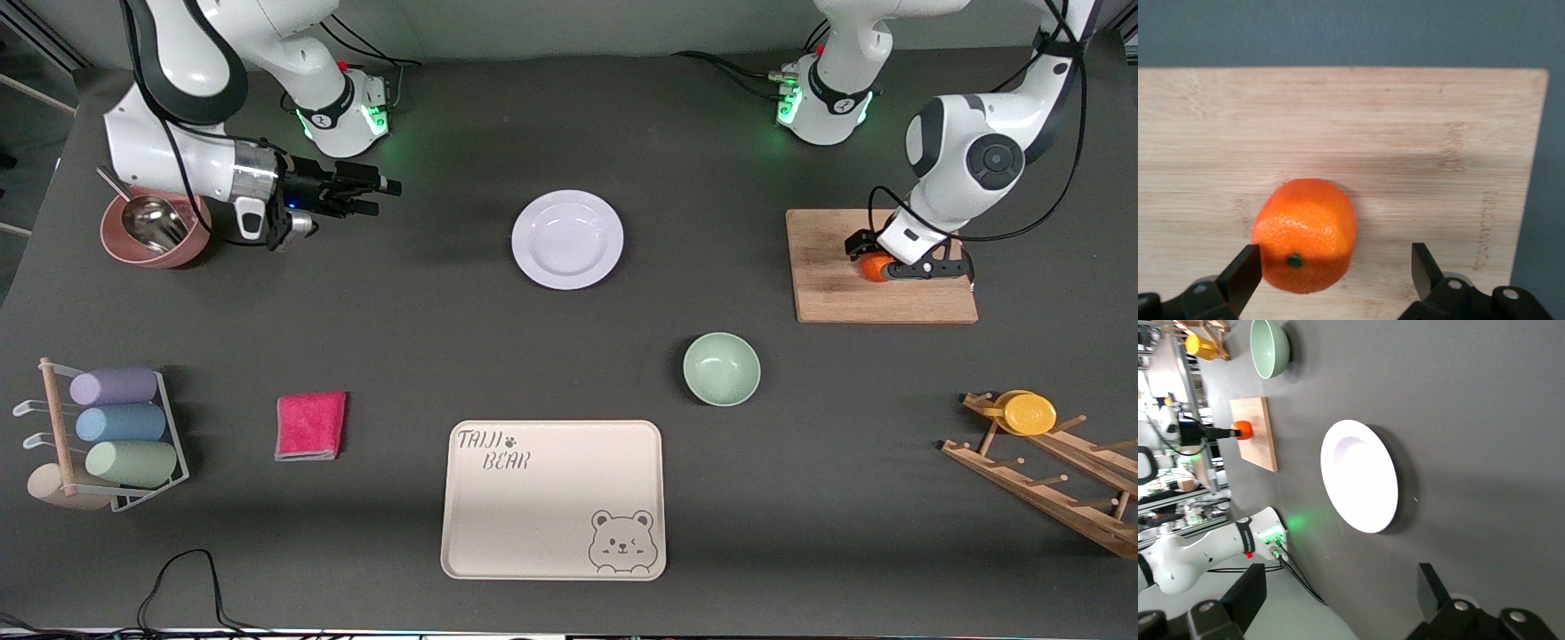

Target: Place orange and plate with both arms

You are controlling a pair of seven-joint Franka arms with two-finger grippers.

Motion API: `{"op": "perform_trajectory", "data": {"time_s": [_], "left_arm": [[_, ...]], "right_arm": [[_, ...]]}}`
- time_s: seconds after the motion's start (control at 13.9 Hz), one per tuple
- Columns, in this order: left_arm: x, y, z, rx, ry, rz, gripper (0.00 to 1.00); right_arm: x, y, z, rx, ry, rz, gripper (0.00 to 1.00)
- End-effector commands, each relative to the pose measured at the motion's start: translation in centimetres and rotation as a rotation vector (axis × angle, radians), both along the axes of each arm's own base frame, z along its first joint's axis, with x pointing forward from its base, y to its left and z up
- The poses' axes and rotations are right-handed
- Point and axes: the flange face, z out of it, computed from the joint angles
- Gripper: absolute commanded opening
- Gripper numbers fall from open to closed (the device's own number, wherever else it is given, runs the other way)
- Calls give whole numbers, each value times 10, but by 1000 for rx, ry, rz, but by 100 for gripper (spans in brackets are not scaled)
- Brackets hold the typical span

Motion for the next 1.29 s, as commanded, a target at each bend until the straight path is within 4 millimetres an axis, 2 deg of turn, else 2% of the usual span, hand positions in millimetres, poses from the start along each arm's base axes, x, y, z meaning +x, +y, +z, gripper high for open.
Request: {"op": "perform_trajectory", "data": {"time_s": [0.0,0.22,0.72,1.08,1.22], "left_arm": [[-3,2,-13,1,1,-4,100],[-3,2,-14,3,6,-9,100],[3,8,-8,-1,14,-91,100],[10,37,-1,-11,32,-122,100],[9,37,-3,-9,36,-104,100]], "right_arm": [[-2,-2,-39,78,-34,-10,100],[-11,-1,-91,151,-67,-13,100],[-39,-2,-177,290,-122,-39,100],[-57,-3,-220,341,-130,-64,100],[-61,-5,-231,336,-130,-75,100]]}}
